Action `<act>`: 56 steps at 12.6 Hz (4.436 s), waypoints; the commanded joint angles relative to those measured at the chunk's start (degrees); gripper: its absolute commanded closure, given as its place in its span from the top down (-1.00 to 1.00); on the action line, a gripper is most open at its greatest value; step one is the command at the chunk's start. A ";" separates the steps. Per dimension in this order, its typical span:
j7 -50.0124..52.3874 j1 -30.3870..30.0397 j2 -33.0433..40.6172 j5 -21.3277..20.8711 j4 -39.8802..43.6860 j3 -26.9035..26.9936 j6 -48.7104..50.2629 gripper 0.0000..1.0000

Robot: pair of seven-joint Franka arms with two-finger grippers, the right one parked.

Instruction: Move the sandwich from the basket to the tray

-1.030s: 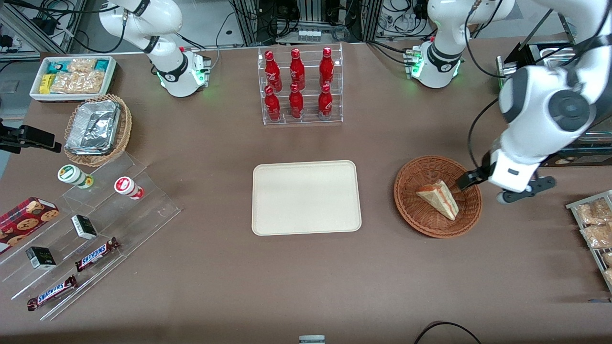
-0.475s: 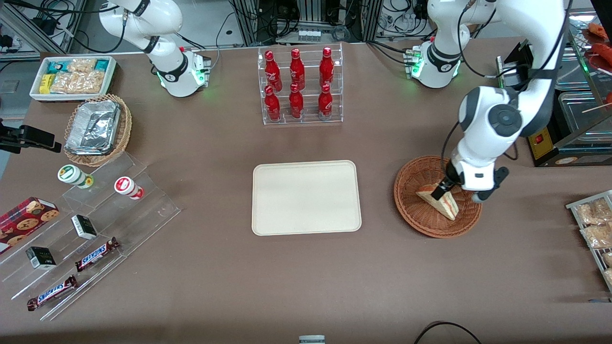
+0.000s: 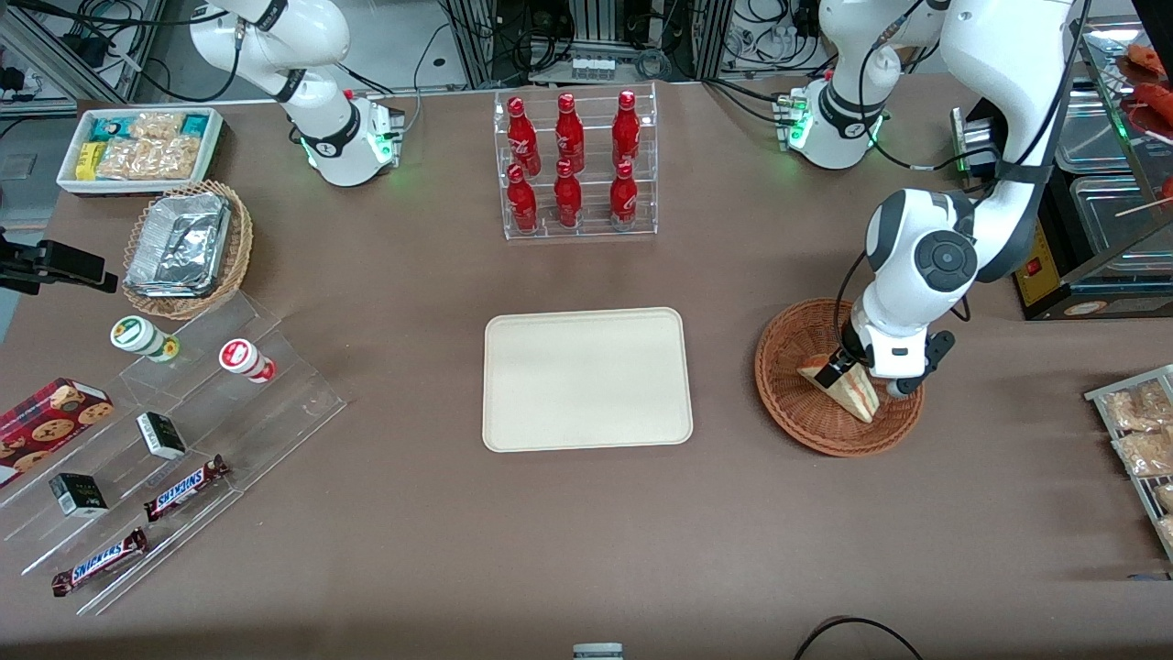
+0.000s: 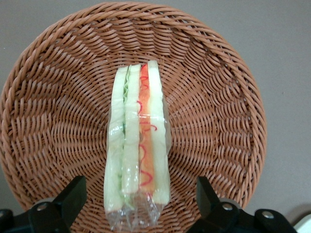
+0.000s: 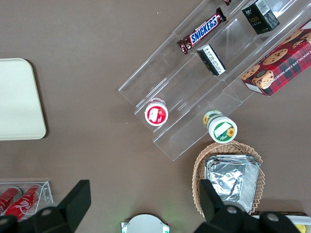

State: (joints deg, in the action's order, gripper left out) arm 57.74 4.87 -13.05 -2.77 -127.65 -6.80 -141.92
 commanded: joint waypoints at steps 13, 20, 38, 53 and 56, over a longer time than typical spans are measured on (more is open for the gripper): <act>1.06 6.01 1.10 -0.49 23.73 -1.29 28.53 -1.00; 0.18 24.46 -17.06 -0.57 45.79 -1.29 29.95 -1.00; -9.14 37.05 -33.01 -1.19 50.39 -0.41 20.36 -1.00; -5.79 29.08 -12.21 -2.42 49.43 0.65 37.04 1.00; -13.76 22.05 -5.00 -1.20 48.29 0.65 44.61 1.00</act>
State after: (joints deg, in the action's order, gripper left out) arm 48.06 30.67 -22.99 -4.78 -76.21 -5.61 -99.97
